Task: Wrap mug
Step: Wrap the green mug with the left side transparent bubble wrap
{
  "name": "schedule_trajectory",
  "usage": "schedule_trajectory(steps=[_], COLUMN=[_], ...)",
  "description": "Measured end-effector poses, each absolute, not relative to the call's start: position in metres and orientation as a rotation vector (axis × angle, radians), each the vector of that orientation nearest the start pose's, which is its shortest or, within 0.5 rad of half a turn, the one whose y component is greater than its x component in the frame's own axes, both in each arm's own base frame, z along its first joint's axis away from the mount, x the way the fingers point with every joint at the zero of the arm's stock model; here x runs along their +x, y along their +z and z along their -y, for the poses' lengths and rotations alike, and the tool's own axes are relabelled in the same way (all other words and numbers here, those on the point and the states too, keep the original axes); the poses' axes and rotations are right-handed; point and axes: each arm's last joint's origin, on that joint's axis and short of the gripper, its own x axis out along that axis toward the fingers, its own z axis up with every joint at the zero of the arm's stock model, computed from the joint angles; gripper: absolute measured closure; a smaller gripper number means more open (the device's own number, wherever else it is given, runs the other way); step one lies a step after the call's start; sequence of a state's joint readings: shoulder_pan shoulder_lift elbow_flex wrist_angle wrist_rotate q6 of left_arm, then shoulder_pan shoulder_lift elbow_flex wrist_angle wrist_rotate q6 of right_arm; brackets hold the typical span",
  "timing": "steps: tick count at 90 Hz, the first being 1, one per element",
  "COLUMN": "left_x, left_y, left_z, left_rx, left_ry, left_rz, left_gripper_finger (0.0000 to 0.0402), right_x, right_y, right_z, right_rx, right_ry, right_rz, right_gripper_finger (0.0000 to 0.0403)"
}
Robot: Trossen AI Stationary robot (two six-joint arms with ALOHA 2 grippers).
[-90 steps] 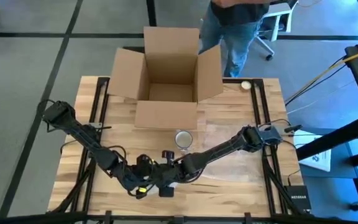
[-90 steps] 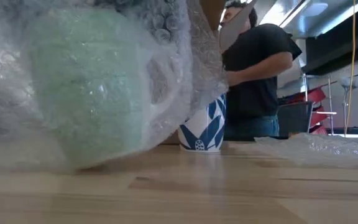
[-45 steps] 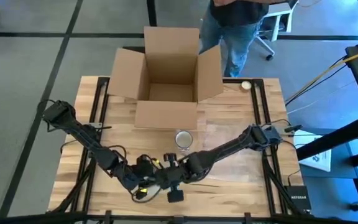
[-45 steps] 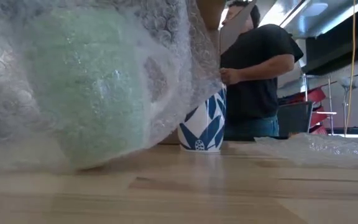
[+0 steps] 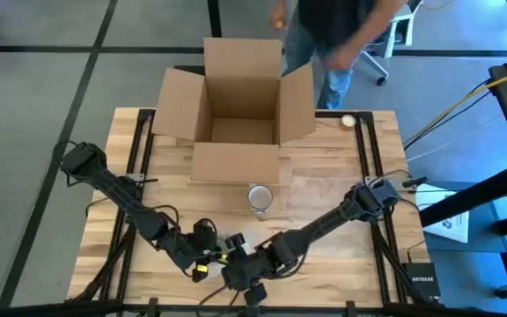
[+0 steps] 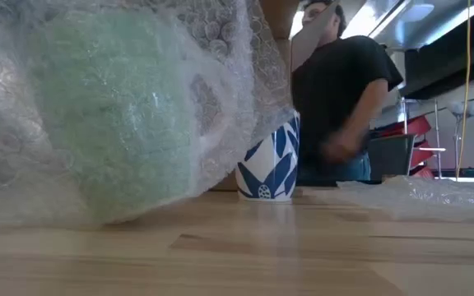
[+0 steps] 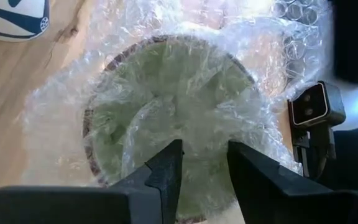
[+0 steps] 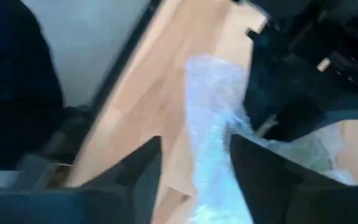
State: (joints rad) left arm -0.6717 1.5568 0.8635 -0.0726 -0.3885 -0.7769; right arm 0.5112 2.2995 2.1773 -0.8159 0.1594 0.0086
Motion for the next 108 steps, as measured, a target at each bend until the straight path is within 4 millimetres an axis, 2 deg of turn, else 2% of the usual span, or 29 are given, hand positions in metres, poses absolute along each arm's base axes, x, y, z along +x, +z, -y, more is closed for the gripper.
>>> schedule_trajectory(steps=[9,19,41,57,62,72,80,108], left_x=[0.251,0.251,0.253,0.254,0.254,0.254,0.254,0.252], left_y=[0.192,0.192,0.195,0.197,0.196,0.196,0.196,0.193], left_z=[0.184,0.184,0.185,0.186,0.186,0.186,0.185,0.186], left_rx=[-0.359,-0.359,-0.374,-0.386,-0.371,-0.367,-0.364,-0.360], left_ry=[0.001,0.000,-0.006,-0.022,-0.027,-0.024,-0.021,-0.028], left_rz=[-0.716,-0.716,-0.695,-0.677,-0.677,-0.677,-0.681,-0.708], left_gripper_finger=[0.0290,0.0290,0.0290,0.0290,0.0290,0.0290,0.0290,0.0290], right_x=[0.447,0.451,0.454,0.461,0.464,0.466,0.466,0.464], right_y=[0.244,0.228,0.201,0.183,0.170,0.163,0.165,0.217], right_z=[-0.239,-0.234,-0.225,-0.227,-0.228,-0.230,-0.230,-0.229], right_rx=[-0.324,-0.335,-0.355,-0.336,-0.331,-0.335,-0.339,-0.310], right_ry=[0.306,0.300,0.297,0.327,0.336,0.347,0.341,0.327], right_rz=[-0.900,-0.962,-1.091,-1.099,-1.110,-1.113,-1.110,-1.065], right_gripper_finger=[0.0169,0.0161,0.0189,0.0210,0.0214,0.0218,0.0218,0.0219])
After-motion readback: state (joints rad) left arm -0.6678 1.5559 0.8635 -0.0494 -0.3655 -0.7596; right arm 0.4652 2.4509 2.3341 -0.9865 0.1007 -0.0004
